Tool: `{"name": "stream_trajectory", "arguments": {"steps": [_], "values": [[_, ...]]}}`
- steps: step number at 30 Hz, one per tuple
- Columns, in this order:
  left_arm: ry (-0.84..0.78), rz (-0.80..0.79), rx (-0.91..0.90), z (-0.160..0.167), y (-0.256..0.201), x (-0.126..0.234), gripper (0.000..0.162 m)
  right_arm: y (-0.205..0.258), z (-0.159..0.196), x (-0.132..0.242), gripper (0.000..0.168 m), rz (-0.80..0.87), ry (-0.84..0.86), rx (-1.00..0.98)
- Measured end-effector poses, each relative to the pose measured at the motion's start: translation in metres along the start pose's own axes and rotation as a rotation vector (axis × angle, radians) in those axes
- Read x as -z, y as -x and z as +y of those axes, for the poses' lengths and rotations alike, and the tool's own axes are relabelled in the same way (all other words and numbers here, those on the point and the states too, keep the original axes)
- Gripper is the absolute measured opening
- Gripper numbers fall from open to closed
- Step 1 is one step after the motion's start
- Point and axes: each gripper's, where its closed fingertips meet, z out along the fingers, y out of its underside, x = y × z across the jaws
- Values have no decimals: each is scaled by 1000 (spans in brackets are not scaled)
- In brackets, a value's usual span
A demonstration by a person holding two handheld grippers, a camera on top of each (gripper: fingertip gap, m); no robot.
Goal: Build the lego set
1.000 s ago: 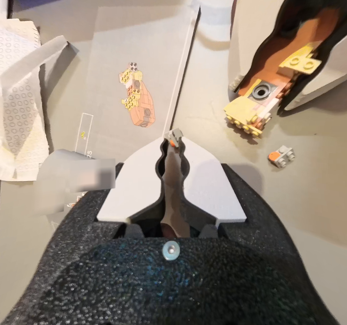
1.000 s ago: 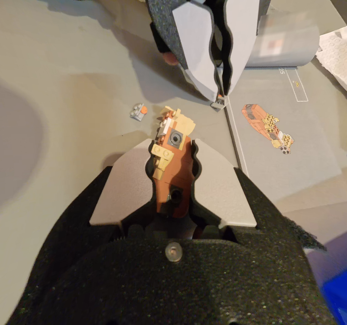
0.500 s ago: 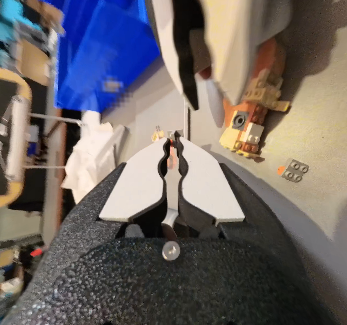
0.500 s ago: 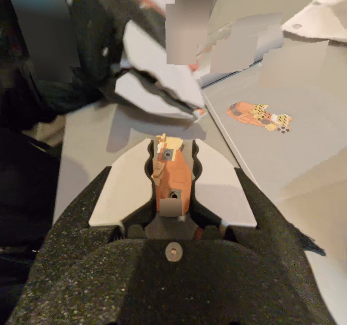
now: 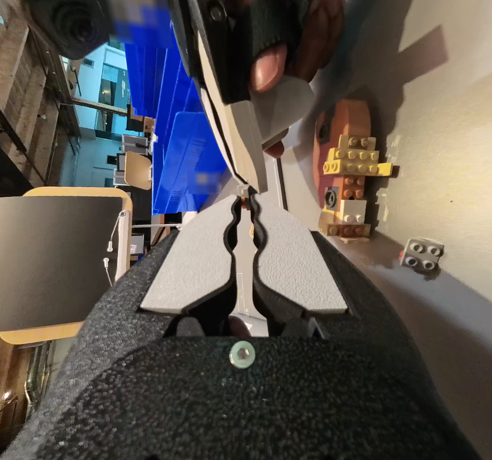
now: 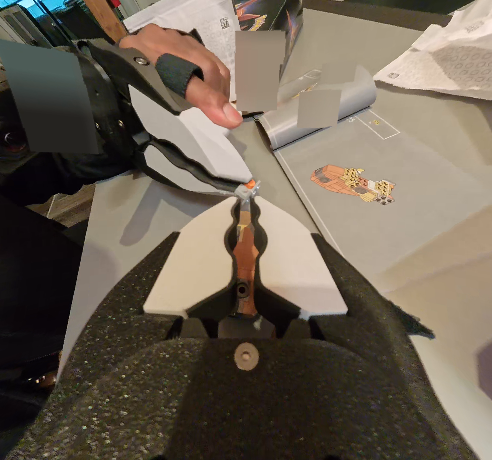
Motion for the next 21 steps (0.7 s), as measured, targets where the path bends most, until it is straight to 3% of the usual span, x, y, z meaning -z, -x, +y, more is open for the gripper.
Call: {"name": "stream_trajectory", "arguments": {"steps": [9,13,21], "values": [[-65,111,90,0,-8,9,12,-3,1,0,3,65,3,151],[-130,205,273,3,-8,17,15,-3,1,-2,3,116,17,272],[-244,546,839,-9,-15,32,25,10,-7,-4,3,258,-17,755]]}}
